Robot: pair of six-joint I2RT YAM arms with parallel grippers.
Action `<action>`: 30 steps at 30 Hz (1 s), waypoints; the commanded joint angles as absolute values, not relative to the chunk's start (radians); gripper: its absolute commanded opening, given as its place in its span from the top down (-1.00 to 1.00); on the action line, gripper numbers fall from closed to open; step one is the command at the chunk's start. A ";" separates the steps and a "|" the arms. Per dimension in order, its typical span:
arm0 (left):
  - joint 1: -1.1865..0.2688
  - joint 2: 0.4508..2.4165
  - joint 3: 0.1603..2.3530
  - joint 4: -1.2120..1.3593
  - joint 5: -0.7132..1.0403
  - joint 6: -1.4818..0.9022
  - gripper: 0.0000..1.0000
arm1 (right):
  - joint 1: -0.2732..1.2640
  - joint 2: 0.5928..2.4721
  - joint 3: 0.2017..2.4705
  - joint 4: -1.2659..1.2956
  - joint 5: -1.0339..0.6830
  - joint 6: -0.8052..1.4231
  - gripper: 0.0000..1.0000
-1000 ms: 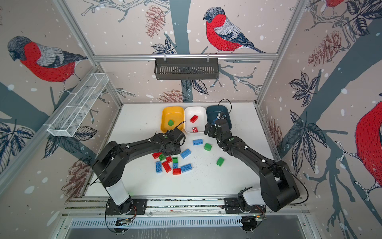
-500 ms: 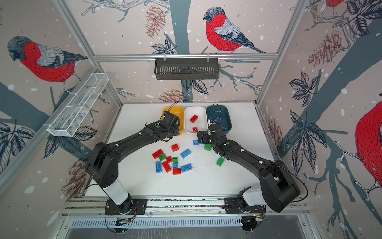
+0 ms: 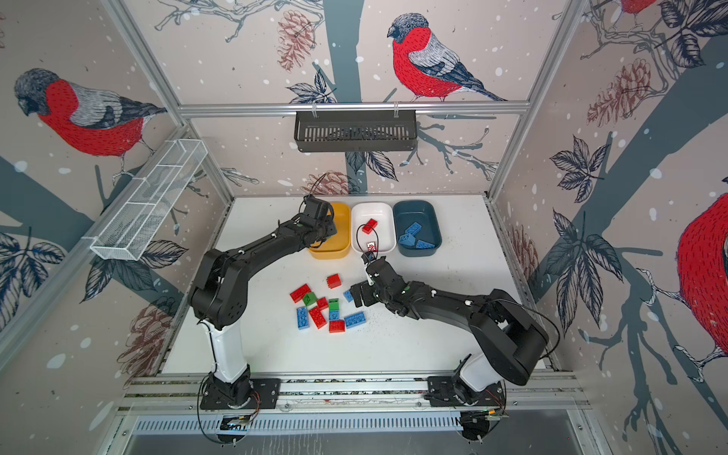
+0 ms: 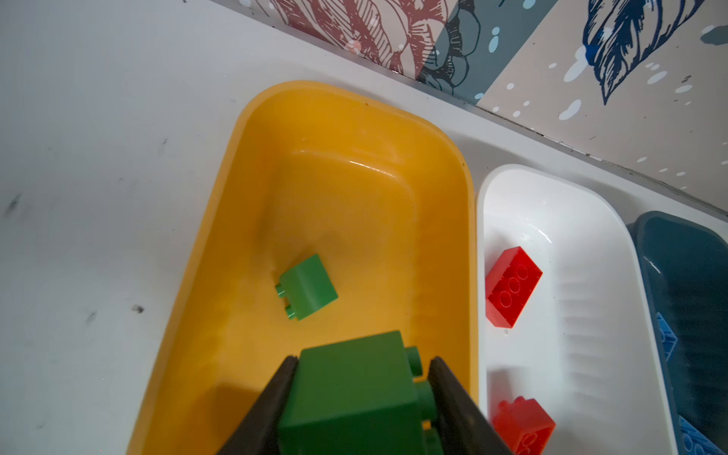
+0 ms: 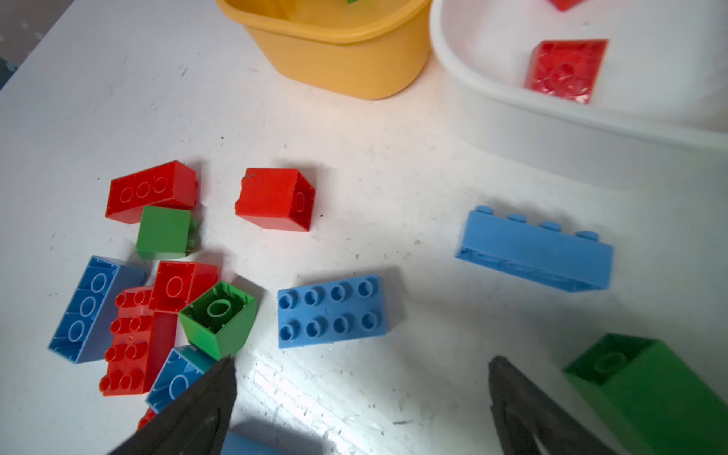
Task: Sort the legos into containers by color
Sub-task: 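Drop the green brick into the yellow tub while the right gripper grasps a blue brick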
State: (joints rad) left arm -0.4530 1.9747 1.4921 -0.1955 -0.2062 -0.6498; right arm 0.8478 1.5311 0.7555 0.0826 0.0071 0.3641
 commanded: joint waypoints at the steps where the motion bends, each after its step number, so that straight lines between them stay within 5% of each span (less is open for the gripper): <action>1: -0.435 2.029 1.564 -0.206 -0.186 -0.622 0.16 | 0.877 1.577 0.789 0.087 0.036 0.320 -0.99; 7: -0.404 2.153 1.709 -0.278 -0.113 -0.629 0.04 | 0.914 1.654 0.839 0.069 0.057 0.287 -0.99; 22: -0.397 2.003 1.553 -0.144 0.010 -0.613 -0.87 | 0.933 1.740 0.880 0.054 0.139 0.289 -0.92; 30: -0.396 1.906 1.429 -0.091 -0.007 -0.618 -0.93 | 0.935 1.810 0.925 0.018 0.153 0.301 -0.61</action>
